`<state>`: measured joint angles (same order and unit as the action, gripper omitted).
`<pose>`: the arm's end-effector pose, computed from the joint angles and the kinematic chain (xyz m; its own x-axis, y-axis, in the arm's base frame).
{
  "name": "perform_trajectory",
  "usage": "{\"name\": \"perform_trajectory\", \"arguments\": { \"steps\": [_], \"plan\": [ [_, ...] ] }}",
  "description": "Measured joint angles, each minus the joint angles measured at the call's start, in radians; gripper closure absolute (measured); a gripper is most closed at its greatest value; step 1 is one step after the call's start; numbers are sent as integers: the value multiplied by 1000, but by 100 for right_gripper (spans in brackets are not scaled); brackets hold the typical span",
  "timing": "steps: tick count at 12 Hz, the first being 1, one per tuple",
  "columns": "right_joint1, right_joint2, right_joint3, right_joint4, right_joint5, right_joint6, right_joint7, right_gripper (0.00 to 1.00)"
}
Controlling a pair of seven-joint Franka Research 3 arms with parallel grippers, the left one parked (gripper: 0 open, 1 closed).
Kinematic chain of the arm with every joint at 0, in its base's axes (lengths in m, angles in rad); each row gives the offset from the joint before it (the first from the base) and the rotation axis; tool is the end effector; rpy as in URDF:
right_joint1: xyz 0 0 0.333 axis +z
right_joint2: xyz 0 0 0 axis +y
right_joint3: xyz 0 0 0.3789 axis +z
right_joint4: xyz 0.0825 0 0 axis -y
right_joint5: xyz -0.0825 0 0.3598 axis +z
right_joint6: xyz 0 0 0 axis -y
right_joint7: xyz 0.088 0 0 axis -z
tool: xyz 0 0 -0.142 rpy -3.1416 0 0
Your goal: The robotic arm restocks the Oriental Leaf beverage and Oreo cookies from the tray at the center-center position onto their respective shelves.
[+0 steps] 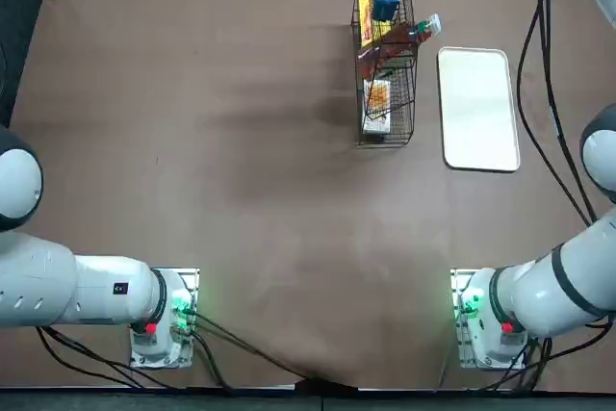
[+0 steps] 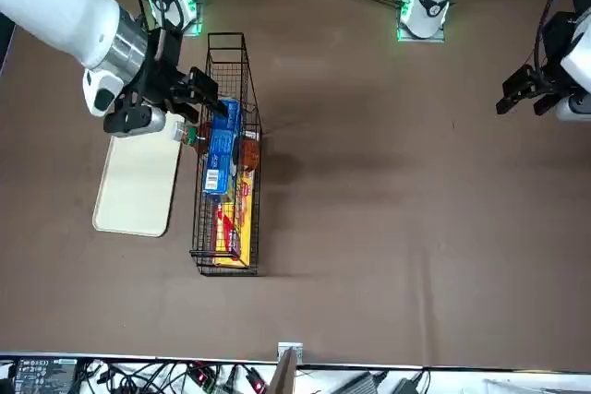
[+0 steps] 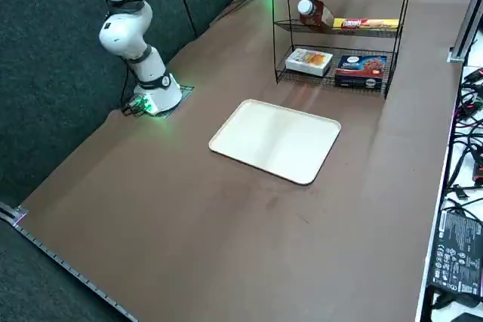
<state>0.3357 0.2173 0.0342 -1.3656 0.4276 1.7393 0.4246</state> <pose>0.5717 0.2743 0.6485 0.9954 -0.0845 -0.0458 -0.0960 -0.8920 -0.4417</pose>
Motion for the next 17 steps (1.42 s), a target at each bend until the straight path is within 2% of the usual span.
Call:
{"name": "perform_trajectory", "arguments": {
  "steps": [3,6,9,12,13,14,17],
  "plan": [
    [-7,-11,-16,17,-14,-32,-4,0],
    [-23,-45,-36,26,-97,-92,-13,0],
    [-48,-87,-37,27,-187,-168,-42,0],
    [-102,-116,-39,15,-249,-245,-153,0],
    [-122,-128,-40,-4,-271,-252,-192,0],
    [-147,-157,-40,-68,-339,-250,-248,0],
    [-157,-219,-40,-202,-388,-182,-294,0]
  ]
}}
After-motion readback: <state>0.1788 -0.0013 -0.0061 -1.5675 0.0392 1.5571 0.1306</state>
